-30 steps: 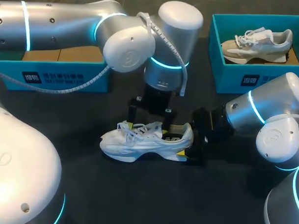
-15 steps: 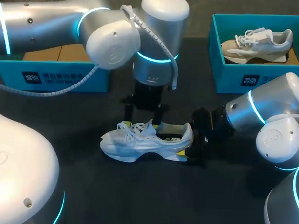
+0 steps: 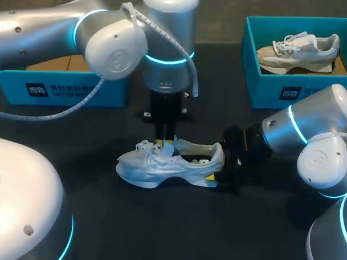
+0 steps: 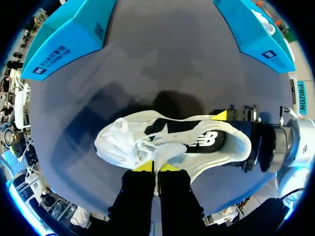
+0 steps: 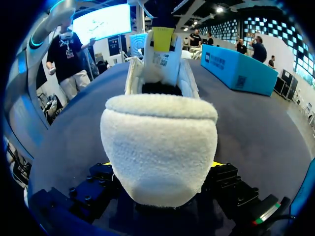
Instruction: Take the shoe out of the shoebox, open the shoe tongue, remove and reinsert the insole, then place the shoe into the shoebox
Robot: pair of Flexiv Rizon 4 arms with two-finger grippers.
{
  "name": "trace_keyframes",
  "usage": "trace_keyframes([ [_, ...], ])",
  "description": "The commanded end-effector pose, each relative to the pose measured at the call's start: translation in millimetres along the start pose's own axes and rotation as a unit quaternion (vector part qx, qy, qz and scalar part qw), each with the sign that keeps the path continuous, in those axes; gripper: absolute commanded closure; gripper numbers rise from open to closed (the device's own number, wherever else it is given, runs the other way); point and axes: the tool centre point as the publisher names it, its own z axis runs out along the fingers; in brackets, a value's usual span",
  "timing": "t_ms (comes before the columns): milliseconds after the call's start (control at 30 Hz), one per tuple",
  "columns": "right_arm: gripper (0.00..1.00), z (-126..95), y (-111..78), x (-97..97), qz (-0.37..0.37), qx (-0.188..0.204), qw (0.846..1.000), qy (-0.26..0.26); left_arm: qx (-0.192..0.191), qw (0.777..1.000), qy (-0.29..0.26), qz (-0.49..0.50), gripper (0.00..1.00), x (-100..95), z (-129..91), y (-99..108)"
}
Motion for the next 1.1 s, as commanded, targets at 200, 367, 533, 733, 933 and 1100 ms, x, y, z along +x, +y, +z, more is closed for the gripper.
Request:
trace_keyframes([
  [200, 1.0, 4.4, -0.5, -1.9, 0.0, 0.001, 1.0, 0.0, 0.016, 0.999, 0.047, -0.017, 1.0, -28.2, -13.5, 12.7],
  [367, 1.0, 4.4, -0.5, -1.9, 0.0, 0.001, 1.0, 0.0, 0.015, 0.998, 0.041, -0.039, 1.0, -41.7, -7.9, 14.9],
  [533, 1.0, 4.4, -0.5, -1.9, 0.0, 0.001, 1.0, 0.0, 0.011, 0.998, 0.027, -0.057, 1.0, -51.9, -3.3, 10.7],
  [733, 1.0, 4.4, -0.5, -1.9, 0.0, 0.001, 1.0, 0.0, 0.005, 0.997, 0.018, -0.07, 1.0, -64.2, 1.7, 3.8],
  [933, 1.0, 4.4, -0.5, -1.9, 0.0, 0.001, 1.0, 0.0, -0.005, 0.997, 0.0, -0.076, 1.0, -72.6, 13.0, -3.2],
  [1100, 1.0, 4.4, -0.5, -1.9, 0.0, 0.001, 1.0, 0.0, -0.014, 0.996, -0.011, -0.085, 1.0, -77.2, 22.9, -5.6],
])
